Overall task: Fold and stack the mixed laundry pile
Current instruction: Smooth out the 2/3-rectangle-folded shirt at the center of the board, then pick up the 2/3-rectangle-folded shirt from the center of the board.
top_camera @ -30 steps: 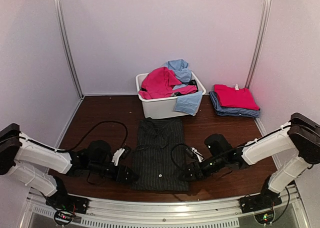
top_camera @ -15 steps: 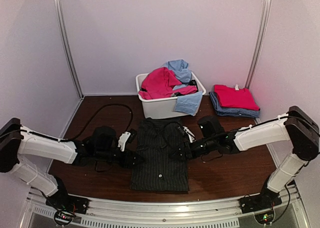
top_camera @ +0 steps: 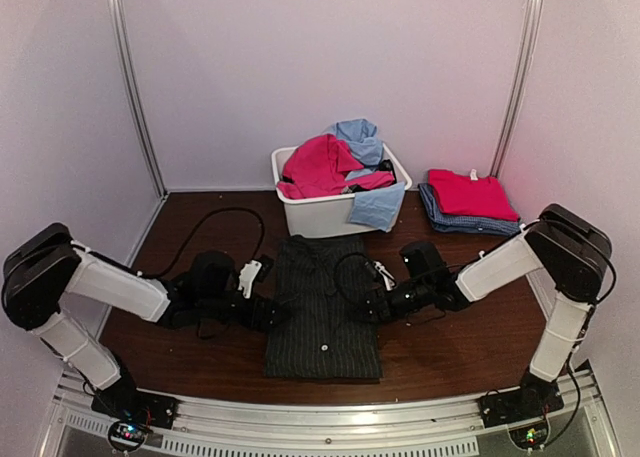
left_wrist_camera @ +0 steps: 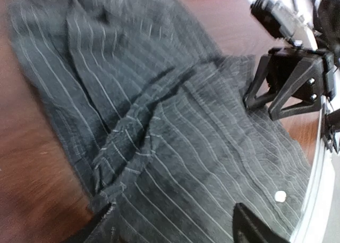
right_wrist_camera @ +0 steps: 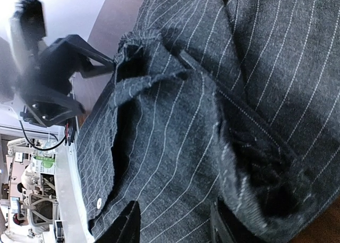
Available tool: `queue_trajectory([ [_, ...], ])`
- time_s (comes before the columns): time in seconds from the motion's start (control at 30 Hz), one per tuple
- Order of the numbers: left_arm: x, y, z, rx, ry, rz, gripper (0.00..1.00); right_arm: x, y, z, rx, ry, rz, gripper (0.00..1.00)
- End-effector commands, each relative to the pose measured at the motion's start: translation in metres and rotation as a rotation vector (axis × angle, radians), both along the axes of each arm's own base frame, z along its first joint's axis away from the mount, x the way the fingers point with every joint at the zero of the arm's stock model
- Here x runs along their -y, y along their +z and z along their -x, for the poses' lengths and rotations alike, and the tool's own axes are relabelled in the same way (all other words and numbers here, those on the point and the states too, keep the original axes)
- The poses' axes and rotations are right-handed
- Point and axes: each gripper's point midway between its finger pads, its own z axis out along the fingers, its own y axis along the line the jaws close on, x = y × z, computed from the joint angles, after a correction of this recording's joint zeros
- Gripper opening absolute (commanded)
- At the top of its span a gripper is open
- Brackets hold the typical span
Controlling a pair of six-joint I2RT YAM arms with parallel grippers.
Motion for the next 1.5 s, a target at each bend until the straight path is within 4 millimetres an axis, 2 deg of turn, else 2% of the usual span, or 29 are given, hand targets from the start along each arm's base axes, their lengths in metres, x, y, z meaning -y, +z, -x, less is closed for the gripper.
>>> queue_trajectory([
  [0.0,-0.012,0.072,0.009,0.39,-0.027,-0.07,0.79,0.003,0.047,0.015,0.077,0.057,-0.04,0.47],
  [0.07,-0.021,0.085,0.018,0.511,-0.014,-0.155,0.82,-0.002,0.077,0.016,0.127,0.077,-0.073,0.48],
  [0.13,-0.015,0.09,0.039,0.585,-0.059,-0.177,0.89,-0.006,0.094,0.015,0.148,0.096,-0.075,0.48],
  [0.2,-0.009,0.086,0.059,0.664,-0.108,-0.273,0.91,-0.012,0.104,0.011,0.167,0.118,-0.078,0.48],
  [0.27,-0.002,0.08,0.079,0.744,-0.186,-0.379,0.91,-0.023,0.107,0.008,0.161,0.149,-0.091,0.47],
  [0.37,0.007,0.069,0.1,0.815,-0.284,-0.493,0.91,-0.047,0.11,0.005,0.158,0.213,-0.116,0.45],
  [0.5,0.024,0.056,0.124,0.931,-0.426,-0.598,0.9,-0.07,0.086,-0.006,0.149,0.266,-0.093,0.44],
  [0.57,0.031,0.044,0.133,0.973,-0.5,-0.663,0.89,-0.077,0.065,-0.012,0.129,0.279,-0.072,0.42],
  [0.67,0.04,0.026,0.138,1.02,-0.571,-0.754,0.89,-0.082,0.035,-0.018,0.096,0.288,-0.032,0.39],
  [0.83,0.052,0.006,0.138,1.064,-0.62,-0.823,0.84,-0.078,0.001,-0.021,0.067,0.282,0.029,0.37],
  [1.0,0.05,-0.007,0.124,1.133,-0.588,-0.942,0.69,-0.071,-0.026,-0.013,0.038,0.304,0.07,0.36],
  [1.1,0.053,0.002,0.12,1.163,-0.558,-0.945,0.51,-0.069,-0.037,-0.005,0.015,0.317,0.075,0.35],
  [1.2,0.056,0.016,0.121,1.173,-0.554,-0.921,0.27,-0.071,-0.037,0.009,0.0,0.338,0.066,0.35],
  [1.3,0.063,0.025,0.141,1.127,-0.649,-0.857,0.03,-0.074,-0.019,0.026,0.005,0.366,0.043,0.36],
  [1.37,0.064,0.031,0.163,1.088,-0.73,-0.819,0.0,-0.074,0.006,0.028,0.028,0.366,0.001,0.44],
  [1.47,0.064,0.036,0.195,0.992,-0.845,-0.759,0.0,-0.068,0.05,0.01,0.094,0.328,-0.041,0.53],
])
